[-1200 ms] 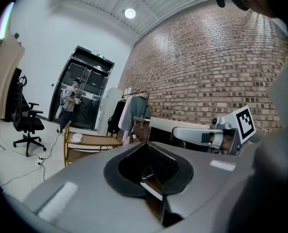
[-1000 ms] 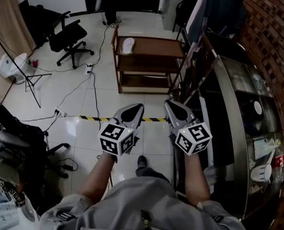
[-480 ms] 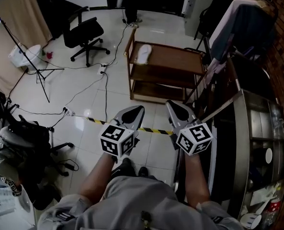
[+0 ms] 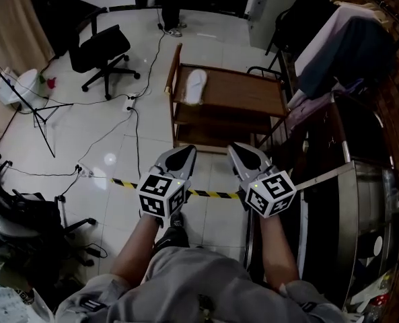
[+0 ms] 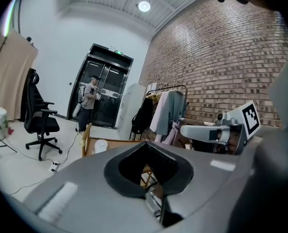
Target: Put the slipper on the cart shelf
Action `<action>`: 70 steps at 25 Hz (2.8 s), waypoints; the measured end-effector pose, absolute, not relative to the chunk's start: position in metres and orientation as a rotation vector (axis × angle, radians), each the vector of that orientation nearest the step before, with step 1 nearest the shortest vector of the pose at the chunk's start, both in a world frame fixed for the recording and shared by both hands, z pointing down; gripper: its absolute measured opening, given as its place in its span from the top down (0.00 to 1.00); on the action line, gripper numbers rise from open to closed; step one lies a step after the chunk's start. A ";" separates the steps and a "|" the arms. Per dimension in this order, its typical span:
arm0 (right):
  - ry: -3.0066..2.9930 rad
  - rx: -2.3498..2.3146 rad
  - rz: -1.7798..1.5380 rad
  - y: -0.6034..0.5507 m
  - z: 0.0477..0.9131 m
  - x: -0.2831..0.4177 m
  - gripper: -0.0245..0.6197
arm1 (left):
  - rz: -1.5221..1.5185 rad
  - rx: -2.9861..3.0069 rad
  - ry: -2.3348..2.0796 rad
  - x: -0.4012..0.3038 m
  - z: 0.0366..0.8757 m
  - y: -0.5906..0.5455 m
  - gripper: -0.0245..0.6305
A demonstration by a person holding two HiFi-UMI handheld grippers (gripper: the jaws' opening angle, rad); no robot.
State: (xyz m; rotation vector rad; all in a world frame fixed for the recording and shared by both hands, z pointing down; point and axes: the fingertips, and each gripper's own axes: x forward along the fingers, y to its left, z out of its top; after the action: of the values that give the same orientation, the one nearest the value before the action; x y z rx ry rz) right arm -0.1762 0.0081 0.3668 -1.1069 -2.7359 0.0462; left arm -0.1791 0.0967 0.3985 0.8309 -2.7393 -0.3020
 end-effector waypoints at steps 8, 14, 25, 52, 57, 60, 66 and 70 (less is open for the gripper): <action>-2.714 -1.014 0.012 0.040 0.377 -0.264 0.96 | -0.217 0.867 -2.718 -0.284 0.422 0.127 0.95; -2.701 -0.964 0.032 0.036 0.390 -0.314 0.96 | -0.230 0.883 -2.693 -0.339 0.430 0.128 0.95; -2.680 -1.093 0.020 0.018 0.409 -0.428 0.96 | -0.199 0.727 -2.666 -0.437 0.457 0.110 0.95; -2.270 -0.890 0.084 0.061 0.640 -0.574 0.77 | -0.226 0.594 -2.491 -0.537 0.579 0.132 0.95; -2.172 -0.794 0.186 0.071 0.682 -0.589 0.61 | -0.259 0.608 -2.455 -0.542 0.585 0.137 0.95; -2.126 -0.753 0.204 0.079 0.700 -0.595 0.57 | -0.278 0.615 -2.432 -0.540 0.587 0.141 0.95; -2.017 -0.717 0.228 0.092 0.725 -0.596 0.55 | -0.293 0.631 -2.423 -0.544 0.586 0.149 0.95; -1.971 -0.736 0.247 0.103 0.725 -0.599 0.55 | -0.304 0.634 -2.427 -0.546 0.581 0.153 0.95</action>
State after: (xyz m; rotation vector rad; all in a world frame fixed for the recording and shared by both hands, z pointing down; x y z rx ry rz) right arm -0.5987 0.1029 0.7251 -0.7364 -1.9711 0.2472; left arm -0.5459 0.1532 0.5810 0.6342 -2.4271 -0.3041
